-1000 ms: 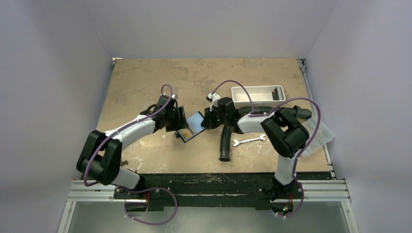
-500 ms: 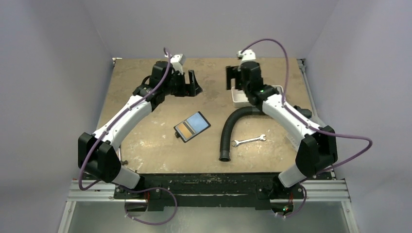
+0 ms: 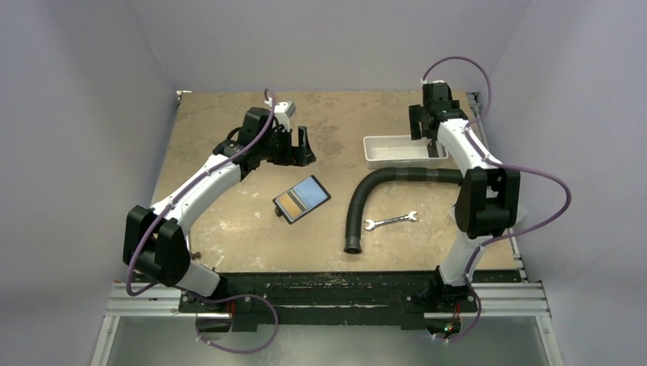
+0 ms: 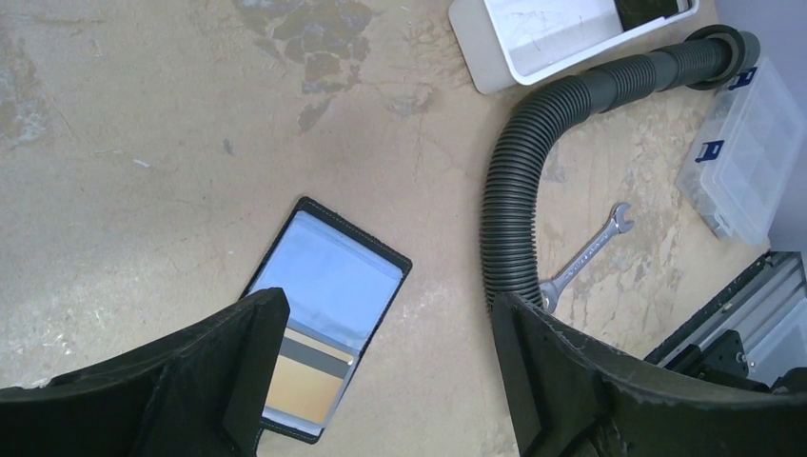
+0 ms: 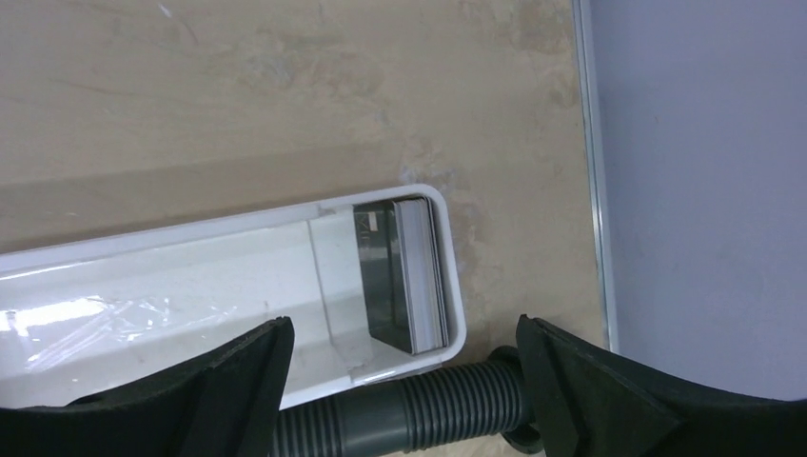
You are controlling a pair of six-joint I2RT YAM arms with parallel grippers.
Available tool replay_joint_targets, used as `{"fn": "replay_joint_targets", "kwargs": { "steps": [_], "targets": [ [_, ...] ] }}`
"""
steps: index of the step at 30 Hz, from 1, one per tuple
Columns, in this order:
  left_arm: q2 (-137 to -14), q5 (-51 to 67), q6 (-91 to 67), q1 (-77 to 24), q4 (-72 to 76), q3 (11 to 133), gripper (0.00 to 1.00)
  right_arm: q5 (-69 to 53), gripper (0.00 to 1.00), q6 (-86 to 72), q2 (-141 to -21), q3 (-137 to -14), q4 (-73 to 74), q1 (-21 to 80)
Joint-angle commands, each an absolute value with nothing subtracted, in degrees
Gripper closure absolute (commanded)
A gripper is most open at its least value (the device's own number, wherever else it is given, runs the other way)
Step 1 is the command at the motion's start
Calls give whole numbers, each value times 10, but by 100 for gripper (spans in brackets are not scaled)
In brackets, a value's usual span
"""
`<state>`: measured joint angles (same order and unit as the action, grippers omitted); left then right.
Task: Put the credit cards into the card holder
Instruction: Pick up the credit card from the storage box.
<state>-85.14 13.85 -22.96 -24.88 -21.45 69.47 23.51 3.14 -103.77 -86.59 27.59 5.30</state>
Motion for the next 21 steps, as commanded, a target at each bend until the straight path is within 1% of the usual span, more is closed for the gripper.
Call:
{"fn": "replay_joint_targets", "kwargs": {
  "steps": [1,9,21],
  "targets": [
    [-837,159,-227,-251,-188,691,15,270,4,53,-1063,-915,312,36],
    [-854,183,-235,-251,-181,688,15,292,9,52,-1134,-941,309,30],
    [-861,186,-234,-251,-180,686,15,327,20,53,-1194,-966,311,29]
  ]
}}
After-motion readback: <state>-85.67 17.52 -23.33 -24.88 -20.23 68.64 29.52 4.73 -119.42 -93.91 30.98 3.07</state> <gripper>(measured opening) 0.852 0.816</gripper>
